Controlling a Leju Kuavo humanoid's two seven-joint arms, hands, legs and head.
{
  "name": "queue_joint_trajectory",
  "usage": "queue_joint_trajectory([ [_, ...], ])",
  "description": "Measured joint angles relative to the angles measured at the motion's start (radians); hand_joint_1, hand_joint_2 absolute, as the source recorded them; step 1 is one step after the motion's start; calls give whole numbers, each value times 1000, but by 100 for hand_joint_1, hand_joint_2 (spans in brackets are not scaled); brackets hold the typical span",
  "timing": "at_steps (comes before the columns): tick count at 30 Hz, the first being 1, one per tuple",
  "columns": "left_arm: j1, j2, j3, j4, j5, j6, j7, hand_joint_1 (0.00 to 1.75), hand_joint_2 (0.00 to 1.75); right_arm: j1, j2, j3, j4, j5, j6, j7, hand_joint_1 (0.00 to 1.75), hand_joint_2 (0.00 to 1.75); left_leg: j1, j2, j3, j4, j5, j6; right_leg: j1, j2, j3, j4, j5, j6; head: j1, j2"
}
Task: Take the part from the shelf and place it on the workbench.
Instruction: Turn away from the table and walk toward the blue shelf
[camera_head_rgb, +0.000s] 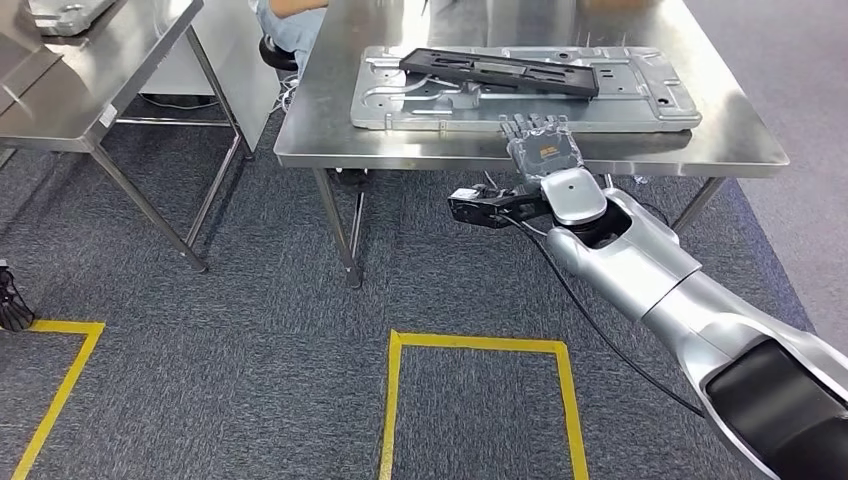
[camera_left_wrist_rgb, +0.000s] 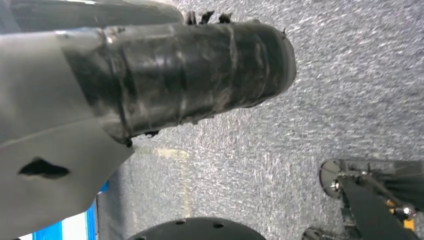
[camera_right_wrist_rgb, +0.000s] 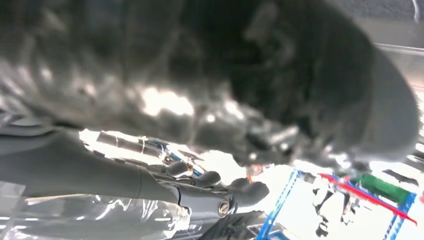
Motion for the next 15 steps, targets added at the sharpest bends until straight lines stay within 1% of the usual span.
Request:
queue_joint_trajectory([
  [1,2,0,0,0,0,0,0,0,0,0,0,0,-1,0,0,0,0,0,1,0,-15,44,-48,-4,0,-1,-12,0,11,-7,-1,0],
  [2,4,0,0,0,0,-1,1,0,0,0,-1,0,-1,0,0,1,0,0,1,0,-32,105,-102,-6,1,-1,-25,0,22,-11,-2,0],
  [3,4,-1,0,0,0,-2,1,0,0,0,-1,0,-2,0,0,1,0,0,1,0,-45,172,-146,-7,4,0,-39,0,33,-15,-3,0],
  [4,3,-1,0,0,0,-4,1,0,0,1,-1,0,-3,0,0,2,0,0,0,0,-52,229,-169,-6,7,0,-54,0,44,-17,-4,0],
  [5,1,-1,0,0,1,-5,2,0,0,2,-1,0,-3,0,0,2,0,0,0,0,-52,264,-175,-4,10,0,-65,1,52,-18,-5,0],
  [6,0,-1,0,0,1,-6,2,0,0,3,-1,0,-3,0,0,2,0,0,-1,0,-49,281,-171,-2,12,1,-73,1,58,-19,-5,0],
  [9,-1,-1,0,0,1,-7,2,0,0,4,-1,0,-3,0,0,3,0,0,-2,0,-43,283,-161,0,13,1,-78,1,62,-19,-5,0],
  [10,-1,-1,0,0,1,-7,3,0,0,5,-1,0,-3,0,0,3,0,0,-3,0,-36,279,-153,1,14,1,-81,1,65,-19,-5,0],
  [11,-2,-1,0,0,1,-7,3,0,0,6,-1,0,-3,-1,0,4,0,0,-4,-1,-23,268,-138,5,16,1,-86,1,69,-19,-5,0],
  [13,-4,2,1,0,4,-9,4,0,0,6,-6,0,-8,-2,-1,8,0,0,-21,-2,110,92,-123,32,19,-2,-105,-3,99,-14,-4,0],
  [14,-5,4,1,0,6,-10,5,0,0,7,-9,-1,-10,-3,-1,9,0,0,-30,-3,168,7,-117,46,19,-3,-112,-10,118,-9,-5,0],
  [15,-5,5,2,0,8,-10,7,0,0,8,-12,-1,-13,-4,-1,11,0,0,-35,-2,218,-76,-113,57,22,-4,-119,-17,136,-4,-5,0],
])
